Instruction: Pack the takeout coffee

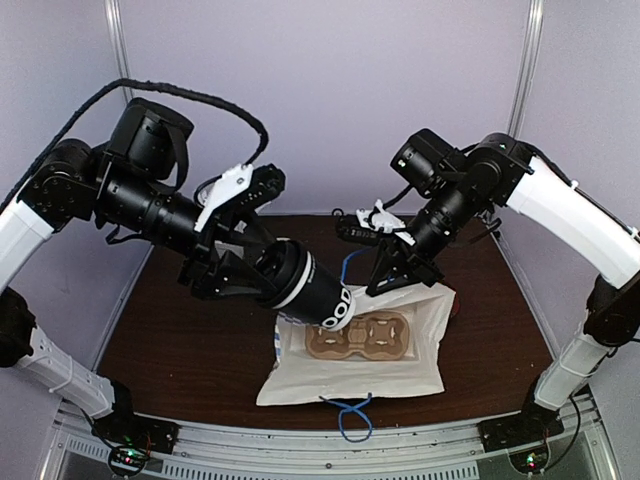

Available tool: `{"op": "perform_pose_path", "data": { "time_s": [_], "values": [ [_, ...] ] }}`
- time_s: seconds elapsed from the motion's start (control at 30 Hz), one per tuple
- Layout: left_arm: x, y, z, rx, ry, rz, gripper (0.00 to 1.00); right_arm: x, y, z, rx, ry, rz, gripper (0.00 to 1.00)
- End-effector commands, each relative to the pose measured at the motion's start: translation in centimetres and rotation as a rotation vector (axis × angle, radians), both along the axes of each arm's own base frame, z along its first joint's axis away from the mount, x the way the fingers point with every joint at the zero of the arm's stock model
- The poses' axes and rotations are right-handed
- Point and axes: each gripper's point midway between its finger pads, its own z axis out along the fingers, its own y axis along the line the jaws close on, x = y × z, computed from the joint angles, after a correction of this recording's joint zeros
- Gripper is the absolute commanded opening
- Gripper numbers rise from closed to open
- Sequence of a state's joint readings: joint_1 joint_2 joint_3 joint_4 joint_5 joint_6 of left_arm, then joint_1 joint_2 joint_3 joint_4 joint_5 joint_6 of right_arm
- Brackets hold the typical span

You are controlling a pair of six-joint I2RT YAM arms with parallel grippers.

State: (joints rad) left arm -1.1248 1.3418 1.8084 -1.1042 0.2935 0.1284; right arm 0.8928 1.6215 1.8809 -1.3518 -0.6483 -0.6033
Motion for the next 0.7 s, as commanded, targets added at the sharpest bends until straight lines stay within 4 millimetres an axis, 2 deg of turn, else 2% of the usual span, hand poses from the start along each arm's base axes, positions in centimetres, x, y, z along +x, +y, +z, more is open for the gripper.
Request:
{"op": "perform_pose_path", "data": {
  "time_s": [0.0, 0.13, 0.27, 0.5, 0.67],
  "values": [
    [-0.6, -1.3, -1.4, 0.072, -0.084, -0.05, 0.64, -0.4, 0.1, 0.5, 0.022, -0.011, 0.005, 0.03],
    [-1.0, -2.4, -3.6, 0.145, -0.095, -0.076, 0.64, -0.3, 0.0, 0.5, 0.018, -0.018, -0.002, 0.02],
    [-0.4, -3.1, -3.9, 0.163, -0.131, -0.074, 0.63, -0.3, -0.3, 0.9, 0.021, -0.031, -0.006, 0.02],
    [-0.3, -3.1, -1.1, 0.12, -0.182, -0.056, 0.63, 0.4, -0.4, 0.4, 0.007, -0.048, -0.048, 0.0],
    [-0.8, -2.2, 0.8, 0.102, -0.233, -0.028, 0.63, 0.3, -0.3, 1.3, 0.033, -0.051, -0.058, 0.0]
  ]
}}
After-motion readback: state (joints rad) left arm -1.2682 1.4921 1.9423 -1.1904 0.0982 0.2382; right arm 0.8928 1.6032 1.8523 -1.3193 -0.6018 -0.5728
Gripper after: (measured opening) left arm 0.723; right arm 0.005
